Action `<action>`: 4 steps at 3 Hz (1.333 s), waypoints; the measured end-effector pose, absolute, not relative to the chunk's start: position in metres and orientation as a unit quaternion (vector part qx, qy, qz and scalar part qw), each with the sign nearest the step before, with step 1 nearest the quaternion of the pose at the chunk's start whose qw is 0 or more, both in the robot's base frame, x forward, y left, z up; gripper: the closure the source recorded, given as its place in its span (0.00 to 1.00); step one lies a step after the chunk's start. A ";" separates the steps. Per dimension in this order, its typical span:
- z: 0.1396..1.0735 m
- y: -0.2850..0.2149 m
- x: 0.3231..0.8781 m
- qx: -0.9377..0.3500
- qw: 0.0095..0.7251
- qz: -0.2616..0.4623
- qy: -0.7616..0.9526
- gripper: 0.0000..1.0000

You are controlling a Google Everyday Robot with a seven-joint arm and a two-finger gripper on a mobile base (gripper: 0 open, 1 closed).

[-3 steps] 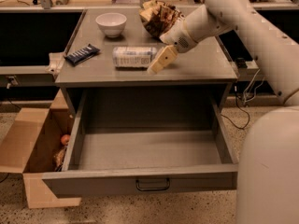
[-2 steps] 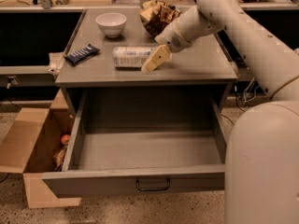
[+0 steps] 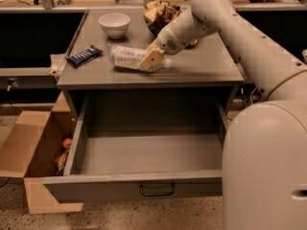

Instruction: Place blue plastic bottle into top drawer

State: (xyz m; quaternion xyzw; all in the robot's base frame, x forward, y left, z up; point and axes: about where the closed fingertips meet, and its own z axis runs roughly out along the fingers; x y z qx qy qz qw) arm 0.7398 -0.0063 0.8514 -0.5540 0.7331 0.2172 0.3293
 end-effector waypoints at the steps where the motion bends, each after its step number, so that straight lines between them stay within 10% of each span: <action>1: 0.869 0.017 0.728 -0.575 0.341 0.203 0.716 0.71; 2: 0.912 0.033 0.693 -0.593 0.376 0.185 0.688 0.95; 4: 0.954 0.033 0.644 -0.595 0.424 0.172 0.661 1.00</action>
Offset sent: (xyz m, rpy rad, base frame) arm -0.0968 0.0523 0.1184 0.0187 -0.2792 0.0902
